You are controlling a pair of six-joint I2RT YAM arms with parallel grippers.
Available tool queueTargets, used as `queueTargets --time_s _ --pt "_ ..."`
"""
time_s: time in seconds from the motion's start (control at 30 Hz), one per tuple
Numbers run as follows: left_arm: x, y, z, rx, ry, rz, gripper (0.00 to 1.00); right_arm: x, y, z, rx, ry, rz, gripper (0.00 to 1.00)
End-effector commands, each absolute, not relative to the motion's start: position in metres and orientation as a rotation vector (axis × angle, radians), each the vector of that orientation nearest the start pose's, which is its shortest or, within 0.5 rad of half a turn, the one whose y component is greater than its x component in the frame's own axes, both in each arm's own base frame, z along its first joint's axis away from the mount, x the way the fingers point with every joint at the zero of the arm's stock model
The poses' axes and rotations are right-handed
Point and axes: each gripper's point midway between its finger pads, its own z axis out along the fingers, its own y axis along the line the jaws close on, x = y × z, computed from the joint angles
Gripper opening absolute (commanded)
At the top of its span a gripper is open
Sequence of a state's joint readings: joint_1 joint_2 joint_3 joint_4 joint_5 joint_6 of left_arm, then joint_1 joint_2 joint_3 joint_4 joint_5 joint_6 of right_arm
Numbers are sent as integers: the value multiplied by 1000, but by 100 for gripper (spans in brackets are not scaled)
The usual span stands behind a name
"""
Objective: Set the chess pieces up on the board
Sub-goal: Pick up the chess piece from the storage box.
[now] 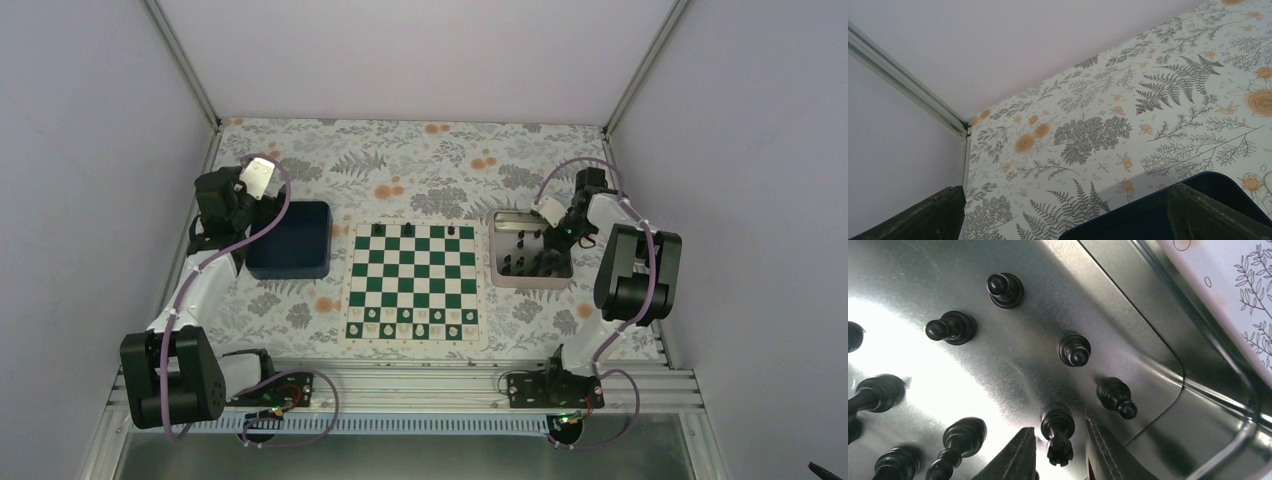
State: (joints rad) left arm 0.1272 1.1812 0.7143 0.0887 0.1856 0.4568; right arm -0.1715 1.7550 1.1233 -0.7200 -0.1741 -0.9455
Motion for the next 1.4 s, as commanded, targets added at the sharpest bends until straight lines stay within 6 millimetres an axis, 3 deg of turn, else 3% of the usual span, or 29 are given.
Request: queueTargets --time_s 0.0,0.3,0.67,0.83,0.97,1.2,1.37 --pt "395 17 216 445 1874 196 100 359 -39 49 -1085 2647 2 28" --pt "394 17 214 447 1877 196 100 360 -40 44 -1081 2653 5 26" --pt "394 18 217 439 1872 204 100 360 -39 43 -1082 2653 6 12" --pt "395 17 220 439 1866 200 100 362 -34 60 -1079 2621 36 7" --pt "394 17 221 440 1862 201 100 363 -25 86 -1088 2585 54 6" --pt "393 16 223 439 1854 199 100 373 25 151 -1188 2442 24 7" --pt "392 17 225 435 1853 202 100 384 95 190 -1316 2305 70 7"
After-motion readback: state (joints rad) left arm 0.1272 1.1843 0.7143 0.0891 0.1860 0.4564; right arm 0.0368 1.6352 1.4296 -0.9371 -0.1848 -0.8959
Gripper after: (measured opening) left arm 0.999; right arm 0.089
